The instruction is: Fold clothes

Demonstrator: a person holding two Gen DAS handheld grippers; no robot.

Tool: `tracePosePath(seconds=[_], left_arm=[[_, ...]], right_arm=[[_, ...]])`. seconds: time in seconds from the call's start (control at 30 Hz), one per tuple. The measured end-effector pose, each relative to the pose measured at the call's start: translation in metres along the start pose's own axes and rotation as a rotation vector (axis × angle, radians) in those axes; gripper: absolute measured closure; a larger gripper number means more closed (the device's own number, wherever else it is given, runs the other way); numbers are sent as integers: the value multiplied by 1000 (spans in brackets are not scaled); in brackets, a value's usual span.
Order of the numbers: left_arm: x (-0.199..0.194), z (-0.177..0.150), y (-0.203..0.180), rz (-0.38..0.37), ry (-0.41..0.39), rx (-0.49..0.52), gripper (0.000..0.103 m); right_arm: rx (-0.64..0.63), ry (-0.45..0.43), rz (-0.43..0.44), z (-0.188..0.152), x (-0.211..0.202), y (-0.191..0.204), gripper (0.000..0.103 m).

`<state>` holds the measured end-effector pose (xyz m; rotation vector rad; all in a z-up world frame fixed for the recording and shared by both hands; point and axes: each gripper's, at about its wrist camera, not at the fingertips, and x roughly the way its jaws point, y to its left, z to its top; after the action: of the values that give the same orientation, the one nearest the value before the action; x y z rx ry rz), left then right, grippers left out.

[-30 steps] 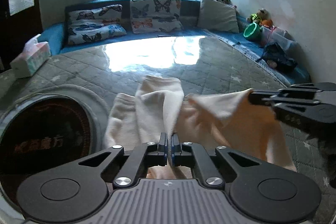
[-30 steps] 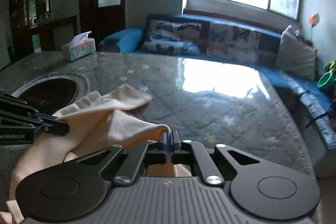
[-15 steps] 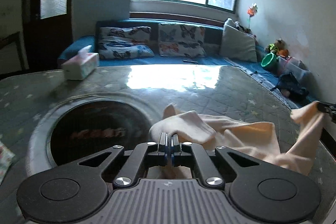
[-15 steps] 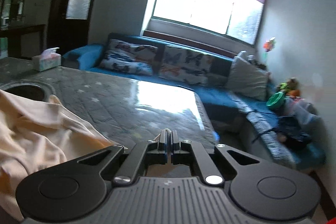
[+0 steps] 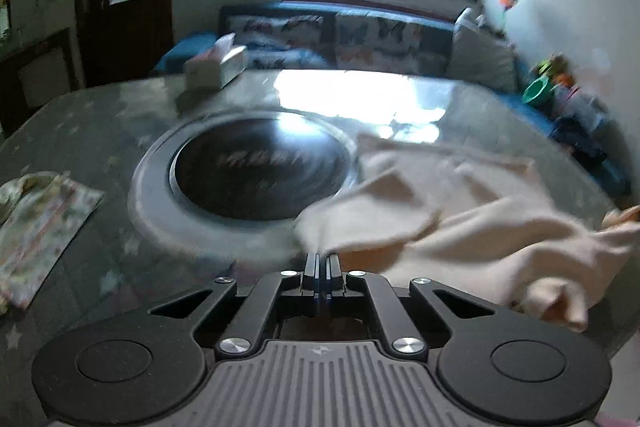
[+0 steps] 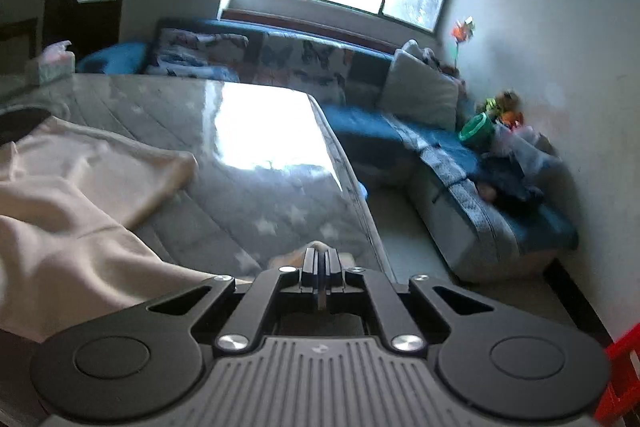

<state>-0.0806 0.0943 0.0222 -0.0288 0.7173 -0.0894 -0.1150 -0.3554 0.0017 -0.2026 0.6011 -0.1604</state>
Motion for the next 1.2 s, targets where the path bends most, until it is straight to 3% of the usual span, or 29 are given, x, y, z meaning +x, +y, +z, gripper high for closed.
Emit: tracePosePath(seconds=[0.13, 0.23, 0.33, 0.5, 0.6, 0.67, 0.7, 0.8, 0.93, 1.0, 1.07, 1.1, 1.2], left_arm=[[-2, -7, 5, 11, 24, 7, 92], [-18, -7, 0, 12, -18, 58, 91], [-33, -10, -12, -61, -52, 121, 89], [-39, -29, -57, -274, -26, 274, 89], [-35, -40, -79, -330, -5, 352, 75], [-31, -46, -91, -344, 4, 392, 61], [-29, -49, -96, -346, 10, 409, 60], [-19, -54, -105, -332, 38, 429, 60], [-8, -58, -107, -300, 56, 426, 63], [-3, -58, -107, -296, 62, 425, 68], [0, -57, -107, -295, 67, 420, 85], [1, -56, -106, -299, 70, 410, 86], [-2, -52, -105, -315, 62, 407, 92]], right_arm=[[17, 29, -2, -3, 3, -7, 97], [11, 19, 15, 0, -7, -10, 93], [6, 12, 125, 5, -24, -11, 91], [-106, 28, 402, 4, -49, 21, 85], [-218, 32, 522, -1, -60, 52, 82], [-296, 33, 582, -7, -69, 76, 78], [-334, 33, 606, -10, -73, 86, 76], [-443, 13, 653, -18, -84, 114, 76], [-586, -59, 643, -28, -92, 145, 72], [-637, -93, 630, -31, -92, 154, 72], [-664, -104, 631, -33, -90, 161, 75], [-676, -110, 631, -33, -90, 164, 75], [-671, -115, 642, -32, -88, 167, 96]])
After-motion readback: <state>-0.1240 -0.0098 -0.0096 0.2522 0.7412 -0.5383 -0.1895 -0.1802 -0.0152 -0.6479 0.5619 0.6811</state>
